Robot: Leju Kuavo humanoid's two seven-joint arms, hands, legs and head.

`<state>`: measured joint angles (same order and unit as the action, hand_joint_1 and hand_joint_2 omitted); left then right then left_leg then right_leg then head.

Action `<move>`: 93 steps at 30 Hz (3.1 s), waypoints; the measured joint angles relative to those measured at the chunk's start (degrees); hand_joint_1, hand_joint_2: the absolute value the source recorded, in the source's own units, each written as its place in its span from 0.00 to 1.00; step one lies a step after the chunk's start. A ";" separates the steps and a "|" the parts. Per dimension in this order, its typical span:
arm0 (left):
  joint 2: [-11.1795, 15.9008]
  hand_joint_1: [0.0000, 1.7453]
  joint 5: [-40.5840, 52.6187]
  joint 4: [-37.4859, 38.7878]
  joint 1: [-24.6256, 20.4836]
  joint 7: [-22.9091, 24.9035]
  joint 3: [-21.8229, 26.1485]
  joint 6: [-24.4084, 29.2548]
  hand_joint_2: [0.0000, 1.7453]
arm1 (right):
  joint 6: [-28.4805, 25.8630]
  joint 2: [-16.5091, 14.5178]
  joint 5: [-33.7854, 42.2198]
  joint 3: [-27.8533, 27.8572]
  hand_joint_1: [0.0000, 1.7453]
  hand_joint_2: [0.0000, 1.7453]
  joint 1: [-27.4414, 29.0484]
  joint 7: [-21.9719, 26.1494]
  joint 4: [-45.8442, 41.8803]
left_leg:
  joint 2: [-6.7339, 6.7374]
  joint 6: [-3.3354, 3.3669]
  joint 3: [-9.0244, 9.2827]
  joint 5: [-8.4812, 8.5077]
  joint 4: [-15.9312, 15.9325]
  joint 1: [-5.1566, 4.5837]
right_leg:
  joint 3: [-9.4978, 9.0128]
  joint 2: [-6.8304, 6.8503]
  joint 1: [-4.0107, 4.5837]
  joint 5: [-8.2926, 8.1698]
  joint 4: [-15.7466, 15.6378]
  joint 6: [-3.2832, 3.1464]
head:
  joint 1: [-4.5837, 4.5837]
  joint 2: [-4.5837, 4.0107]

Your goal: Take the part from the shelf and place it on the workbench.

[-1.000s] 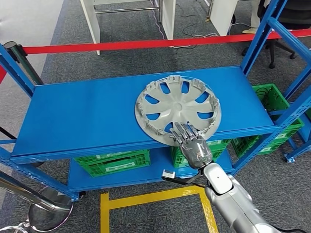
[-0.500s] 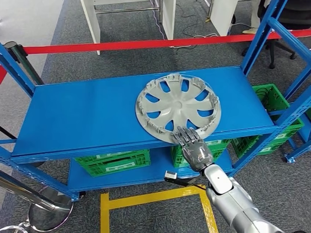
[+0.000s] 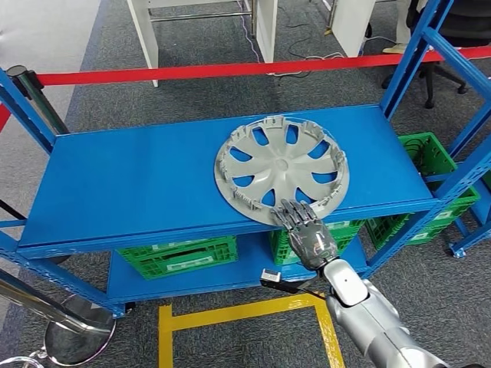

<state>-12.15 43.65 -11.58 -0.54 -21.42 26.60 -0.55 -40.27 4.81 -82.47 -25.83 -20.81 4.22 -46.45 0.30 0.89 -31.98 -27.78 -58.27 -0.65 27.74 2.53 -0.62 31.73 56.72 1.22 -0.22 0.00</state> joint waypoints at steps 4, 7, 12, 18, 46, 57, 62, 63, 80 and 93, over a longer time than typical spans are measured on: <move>-0.14 0.00 0.00 0.00 0.00 0.00 0.00 0.23 0.00 | 0.01 0.00 -0.04 -0.03 0.00 1.00 0.10 0.45 -0.67 | 0.00 0.00 0.00 0.00 0.00 0.00 | 0.00 0.00 0.00 0.00 0.00 0.00 | 0.01 0.00; -0.15 0.00 0.00 0.00 0.00 0.00 0.00 0.27 0.00 | 0.01 -0.01 -0.08 -0.05 0.00 1.00 0.14 0.66 -0.92 | 0.00 0.00 0.00 0.00 0.00 0.00 | 0.00 0.00 0.00 0.00 0.00 0.00 | 0.00 0.00; -0.18 0.00 0.00 0.00 -0.01 0.00 0.00 0.20 0.00 | 0.01 -0.07 -0.09 -0.19 0.00 1.00 0.03 0.86 -0.94 | 0.00 0.00 -0.01 0.00 0.01 0.00 | -0.01 0.01 0.00 0.00 0.00 0.00 | 0.00 0.00; -0.18 0.00 0.00 0.00 -0.01 0.00 0.00 0.08 0.00 | 0.01 -0.28 -0.09 -0.33 0.00 1.00 -0.11 0.89 -0.94 | 0.00 0.00 -0.01 0.00 0.01 0.00 | -0.01 0.01 0.00 0.00 0.00 0.00 | 0.00 0.00; -0.24 0.00 0.07 0.00 -0.01 0.00 0.00 -0.43 0.00 | 0.01 -1.44 0.33 -0.92 0.00 1.00 -1.00 1.07 -0.92 | 0.00 0.00 -0.01 0.00 0.01 -0.01 | -0.01 0.01 0.00 0.00 0.00 0.00 | 0.00 0.00; -0.24 0.00 0.09 0.00 -0.01 0.00 -0.02 -0.47 0.00 | 0.01 -1.44 0.66 -0.92 0.00 1.00 -1.07 1.07 -0.92 | 0.00 0.00 -0.01 0.00 0.01 -0.01 | -0.01 0.01 0.00 0.00 0.00 0.00 | 0.00 0.00; -0.24 0.00 0.14 0.00 -0.01 0.00 -0.02 -0.51 0.00 | 0.01 -1.44 1.01 -0.91 0.00 1.00 -1.21 1.04 -0.92 | 0.00 0.00 -0.01 0.00 0.01 -0.01 | -0.01 0.01 0.00 0.00 0.00 0.00 | 0.00 0.00; -0.24 0.00 0.15 0.00 -0.01 0.00 -0.02 -0.52 0.00 | 0.01 -1.44 1.02 -0.91 0.00 1.00 -1.23 1.03 -0.92 | 0.00 0.00 -0.01 0.00 0.01 -0.01 | -0.01 0.01 0.00 0.00 0.00 0.00 | 0.00 0.00; -0.24 0.00 0.15 0.00 -0.01 0.00 -0.07 -0.67 0.00 | 0.01 -1.44 1.03 -0.61 0.00 1.00 -2.23 1.02 -0.81 | 0.00 0.00 -0.01 0.00 0.01 -0.01 | -0.01 0.01 0.00 0.00 0.00 0.00 | 0.00 0.00; -0.22 0.00 0.15 0.00 -0.01 0.02 -0.54 -0.83 0.00 | 0.02 -1.44 1.05 -0.61 0.00 1.00 -3.90 0.69 0.72 | 0.00 0.00 -0.02 0.00 0.01 -0.01 | 0.00 0.01 0.00 0.00 0.00 0.00 | 0.00 0.00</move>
<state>-12.37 43.80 -11.58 -0.55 -21.40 26.06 -1.38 -40.25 3.37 -81.42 -26.45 -24.71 4.92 -45.72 0.29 0.89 -31.99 -27.78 -58.26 -0.65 27.73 2.54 -0.61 31.73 56.72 1.23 -0.22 0.00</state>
